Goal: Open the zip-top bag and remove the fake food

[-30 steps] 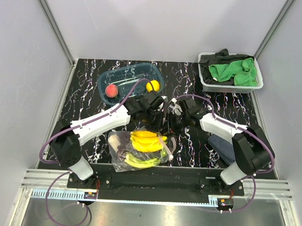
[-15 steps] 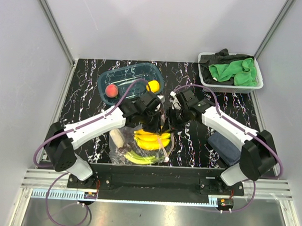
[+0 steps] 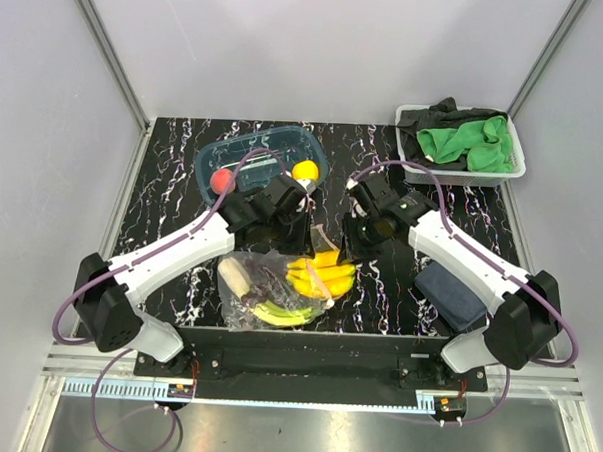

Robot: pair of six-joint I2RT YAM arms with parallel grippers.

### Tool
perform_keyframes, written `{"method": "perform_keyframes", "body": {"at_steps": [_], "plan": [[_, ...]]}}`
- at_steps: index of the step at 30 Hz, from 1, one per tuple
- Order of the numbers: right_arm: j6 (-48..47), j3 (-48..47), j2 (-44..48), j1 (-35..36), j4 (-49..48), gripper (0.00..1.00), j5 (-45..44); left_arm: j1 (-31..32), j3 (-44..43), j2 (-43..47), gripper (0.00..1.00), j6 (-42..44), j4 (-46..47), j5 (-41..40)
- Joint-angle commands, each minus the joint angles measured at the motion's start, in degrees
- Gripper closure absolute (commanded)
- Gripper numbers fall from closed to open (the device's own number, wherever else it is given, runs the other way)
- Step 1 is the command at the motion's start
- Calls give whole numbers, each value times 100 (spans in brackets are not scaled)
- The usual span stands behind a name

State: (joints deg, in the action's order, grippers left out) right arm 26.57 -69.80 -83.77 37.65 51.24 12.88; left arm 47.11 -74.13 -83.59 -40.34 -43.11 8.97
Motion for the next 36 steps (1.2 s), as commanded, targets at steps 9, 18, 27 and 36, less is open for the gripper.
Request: {"method": "perform_keyframes", "body": {"at_steps": [9,18,27,36], "plan": [[-749,-1361,176,67,1353,100,-1015,-255,645,844,100,-18,163,-326],[-671,-1668,660,50,1485,100,-2166,-624,838,1230,100,219,-109,-572],[-723,-2564,634,-82,1143,100,-1842,-1064,1190,1530,100,307,-329,-546],[-398,-3530,-1034,-934,-517,100,-377,-1099,1383,1679,100,343,-452,33]]}}
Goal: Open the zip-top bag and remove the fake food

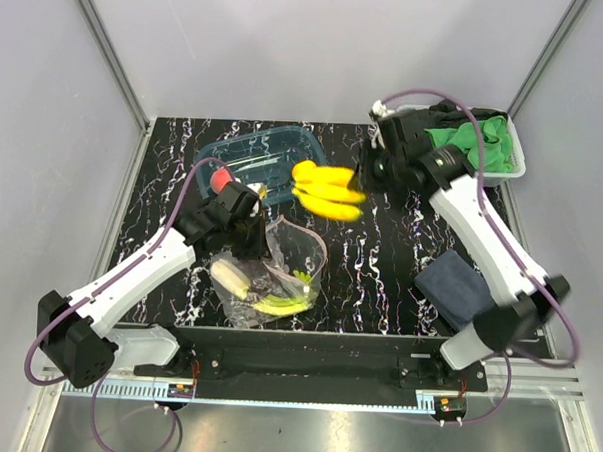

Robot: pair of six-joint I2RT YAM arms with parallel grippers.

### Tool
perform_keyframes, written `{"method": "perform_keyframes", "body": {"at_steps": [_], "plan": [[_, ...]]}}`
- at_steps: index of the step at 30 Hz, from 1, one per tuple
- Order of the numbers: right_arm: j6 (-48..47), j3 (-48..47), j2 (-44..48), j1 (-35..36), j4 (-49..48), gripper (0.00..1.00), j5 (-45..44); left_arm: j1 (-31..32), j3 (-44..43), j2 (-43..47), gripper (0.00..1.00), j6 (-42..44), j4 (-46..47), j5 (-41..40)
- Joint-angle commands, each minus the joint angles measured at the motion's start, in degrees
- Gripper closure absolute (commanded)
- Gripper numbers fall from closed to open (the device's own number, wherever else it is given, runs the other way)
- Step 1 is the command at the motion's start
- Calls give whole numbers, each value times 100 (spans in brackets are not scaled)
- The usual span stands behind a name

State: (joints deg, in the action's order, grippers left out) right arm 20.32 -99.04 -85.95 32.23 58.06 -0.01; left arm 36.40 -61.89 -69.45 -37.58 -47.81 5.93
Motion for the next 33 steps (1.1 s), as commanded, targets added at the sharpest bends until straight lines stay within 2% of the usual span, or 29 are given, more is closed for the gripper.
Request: {"method": "perform_keyframes", "body": {"at_steps": [1,6,9,15,16,17,19,20,21,24,27,31,33], "plan": [[236,-1094,-1340,-419,-1210,100,1011,-28,229,283,100,23,18,408],[139,-2521,-3133,-428,-1140,100,1433,-28,397,423,100,-82,18,654],[148,-3688,-3995,-428,-1043,100,1548,-28,476,537,100,-48,18,794],[718,-4894,-5297,-393,-1411,99,1724,-28,502,582,100,154,9,979],[885,-5009,-5448,-367,-1481,96,1724,-28,485,564,100,190,-17,1015],[956,-5124,-5728,-358,-1578,87,1732,-28,424,555,100,216,-26,1067],[1236,-5475,-5976,-349,-1605,67,1759,-28,353,512,100,295,-88,1120],[1316,-5563,-6142,-349,-1614,61,1802,-28,318,503,100,313,-105,1138],[1448,-5651,-6196,-349,-1623,46,1846,-28,239,494,100,356,-132,1121],[1414,-5495,-6092,-349,-1579,22,1978,-28,54,415,100,401,-185,1077],[1117,-4977,-5618,-349,-1360,9,1900,-28,-138,231,100,366,-176,1094],[755,-4072,-4749,-384,-895,6,1768,-28,-385,-42,100,348,-132,1085],[641,-3212,-4081,-384,-858,5,1846,-19,-464,-174,100,313,-27,1094]]}}
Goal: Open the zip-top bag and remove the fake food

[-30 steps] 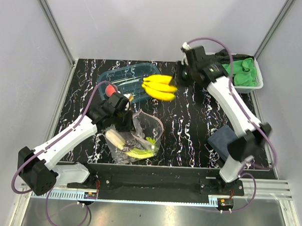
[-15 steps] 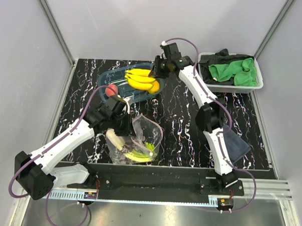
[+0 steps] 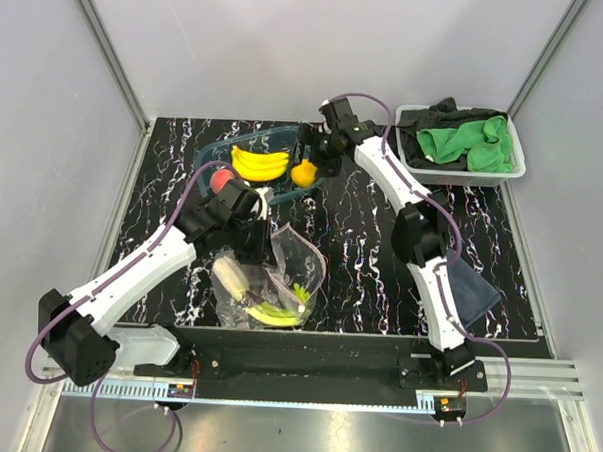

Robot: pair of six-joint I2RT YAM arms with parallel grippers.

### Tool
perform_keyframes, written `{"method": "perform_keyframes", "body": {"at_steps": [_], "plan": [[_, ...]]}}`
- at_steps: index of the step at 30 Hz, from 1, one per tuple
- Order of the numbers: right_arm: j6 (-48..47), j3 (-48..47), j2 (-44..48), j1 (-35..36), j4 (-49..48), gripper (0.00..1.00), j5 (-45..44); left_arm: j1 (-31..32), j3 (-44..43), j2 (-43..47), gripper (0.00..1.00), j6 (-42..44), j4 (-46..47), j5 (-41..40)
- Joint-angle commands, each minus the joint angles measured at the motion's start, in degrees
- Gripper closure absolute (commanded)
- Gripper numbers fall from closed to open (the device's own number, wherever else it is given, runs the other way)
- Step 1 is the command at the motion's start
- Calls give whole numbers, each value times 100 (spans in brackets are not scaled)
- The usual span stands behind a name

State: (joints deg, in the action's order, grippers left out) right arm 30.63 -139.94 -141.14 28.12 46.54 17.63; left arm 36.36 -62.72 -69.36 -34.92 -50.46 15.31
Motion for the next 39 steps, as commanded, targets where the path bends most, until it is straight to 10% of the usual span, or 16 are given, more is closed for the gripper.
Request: {"method": "perform_keyframes", "body": {"at_steps": [1,7,14,27,39], "plan": [[-435,1211,1684,27,276,5,196,-15,-434,-218,100,38,273,156],[-532,4208,4194,27,-337,12,600,-6,-574,-464,100,3,466,200],[-251,6766,5869,229,-998,53,1146,178,-1092,-920,100,37,528,367],[294,7718,5686,581,-2289,83,1585,811,-2165,-1615,100,-384,537,227],[558,8132,5079,423,-3204,87,1744,1136,-2939,-2099,100,-683,554,174]]}}
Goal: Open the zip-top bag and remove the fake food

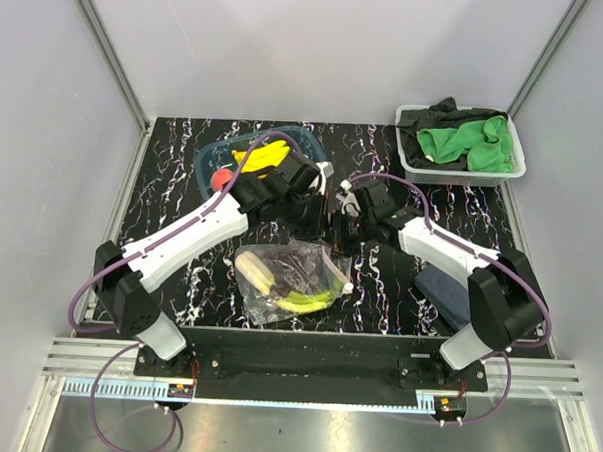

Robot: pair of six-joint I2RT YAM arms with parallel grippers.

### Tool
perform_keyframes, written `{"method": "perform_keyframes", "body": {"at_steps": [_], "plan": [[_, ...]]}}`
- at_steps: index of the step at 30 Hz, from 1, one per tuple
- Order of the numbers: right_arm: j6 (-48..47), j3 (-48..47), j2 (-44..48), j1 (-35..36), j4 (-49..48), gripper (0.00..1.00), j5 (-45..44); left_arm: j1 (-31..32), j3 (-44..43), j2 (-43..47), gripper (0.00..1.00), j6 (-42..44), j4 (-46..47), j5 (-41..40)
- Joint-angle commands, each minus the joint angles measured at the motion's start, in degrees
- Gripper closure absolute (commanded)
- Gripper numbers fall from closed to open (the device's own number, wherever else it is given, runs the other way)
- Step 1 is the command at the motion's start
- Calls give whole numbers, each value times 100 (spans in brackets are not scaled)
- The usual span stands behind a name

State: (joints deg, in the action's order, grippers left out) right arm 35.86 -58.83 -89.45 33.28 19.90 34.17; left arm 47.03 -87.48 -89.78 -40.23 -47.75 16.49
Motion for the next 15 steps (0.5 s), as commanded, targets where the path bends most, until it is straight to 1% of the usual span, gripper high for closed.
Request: {"method": "perform_keyframes", "body": {"at_steps": [1,6,15], "plan": [[53,90,-142,-111,-592,87,90,79,-506,-127,100,-169,292,56],[246,319,-397,-208,-1066,86,352,158,-779,-259,100,-205,292,30],[633,741,-652,-190,-1875,81,704,289,-797,-523,100,-258,362,-58]]}}
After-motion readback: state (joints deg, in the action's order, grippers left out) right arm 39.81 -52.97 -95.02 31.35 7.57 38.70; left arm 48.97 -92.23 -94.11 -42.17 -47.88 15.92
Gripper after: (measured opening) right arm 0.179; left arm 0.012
